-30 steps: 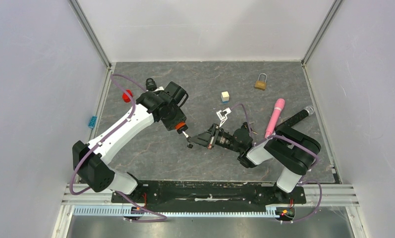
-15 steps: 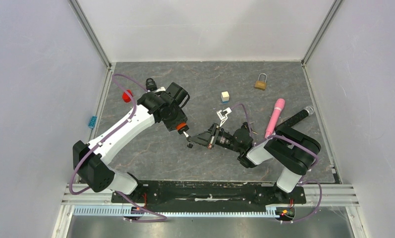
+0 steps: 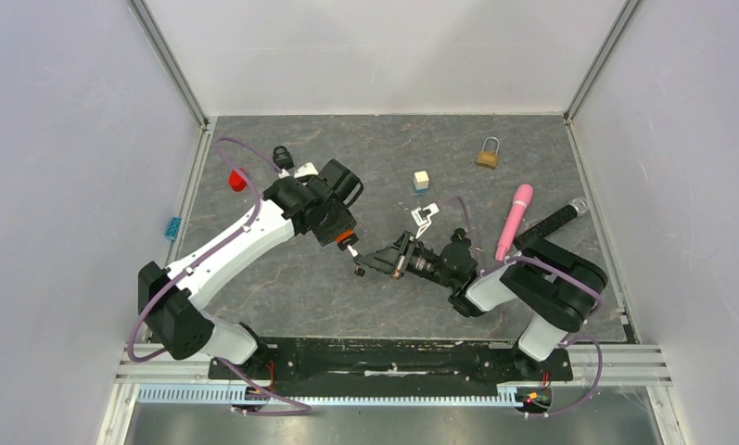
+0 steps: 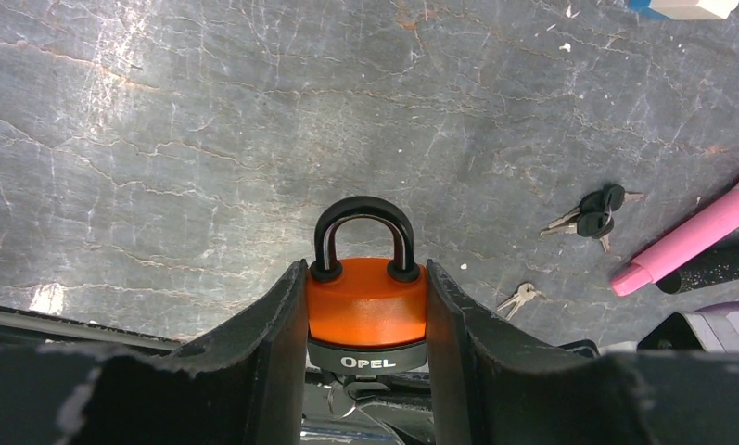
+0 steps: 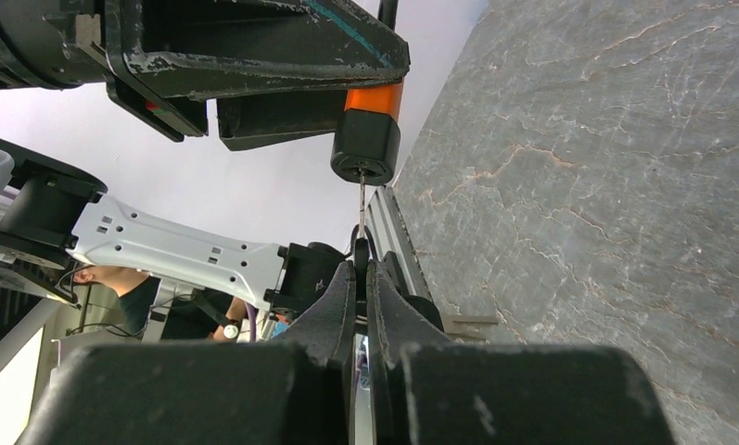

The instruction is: Unlock with the key

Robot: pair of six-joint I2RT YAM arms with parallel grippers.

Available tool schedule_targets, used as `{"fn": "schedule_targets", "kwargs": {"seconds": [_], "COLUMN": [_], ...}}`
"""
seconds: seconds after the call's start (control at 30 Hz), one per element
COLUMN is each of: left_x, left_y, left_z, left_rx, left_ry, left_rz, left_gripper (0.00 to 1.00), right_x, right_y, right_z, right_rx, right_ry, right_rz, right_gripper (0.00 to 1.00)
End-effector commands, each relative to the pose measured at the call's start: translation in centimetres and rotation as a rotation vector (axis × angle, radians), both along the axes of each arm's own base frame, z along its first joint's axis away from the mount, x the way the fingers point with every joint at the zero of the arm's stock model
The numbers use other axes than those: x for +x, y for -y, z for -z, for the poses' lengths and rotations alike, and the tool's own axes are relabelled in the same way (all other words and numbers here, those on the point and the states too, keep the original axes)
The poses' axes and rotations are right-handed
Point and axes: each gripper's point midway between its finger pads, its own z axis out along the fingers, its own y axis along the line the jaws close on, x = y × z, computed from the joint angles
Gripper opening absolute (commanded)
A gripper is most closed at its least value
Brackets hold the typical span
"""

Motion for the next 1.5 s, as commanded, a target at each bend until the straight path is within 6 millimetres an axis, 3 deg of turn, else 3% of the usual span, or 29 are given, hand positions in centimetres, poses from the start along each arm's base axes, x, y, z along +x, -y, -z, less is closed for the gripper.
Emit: {"fn": "schedule_targets", "kwargs": {"seconds": [0.0,0.33,0.6,0.77,0.97,1.17,1.47], "left_x": [-0.5,-2.2,-3.2,-3.8,-3.8,-3.7,-3.5], "left_y": [1.9,3.8,5.0,4.8,4.4,5.5,6.2], "left_z": [-1.0,-0.9,-0.5,-0.4,-0.9,-1.2,-1.9], "left_rx": [-0.074,-0.112,-0.150,-0.164,-0.198,-0.255,-0.249], "left_ry": [0.048,0.081,0.065,0.061,0.078,0.075,0.112], "left_rz": [-0.033,-0.053,-0.047,-0.065,-0.111,-0.110,-0.049], "left_gripper": [0.08,0.08,0.08,0.08,0.08,0.08,0.07], "right_x": [1.4,2.0,2.4,2.9,3.4,3.8,4.8], "right_y": [1.0,1.4,2.3,3.2,3.0,2.3,2.9], "right_z": [-1.8,-1.8,-3.6,-4.3,-4.8,-5.1,-6.7], "right_rx": [0.024,-0.006,0.041,0.064,0.051,0.045,0.112], "right_ry": [0.059,0.118,0.224,0.253,0.283,0.311,0.334], "right_rz": [0.096,0.144,0.189,0.235,0.250,0.247,0.253], "right_gripper": [0.00,0.00,0.00,0.00,0.00,0.00,0.00]}}
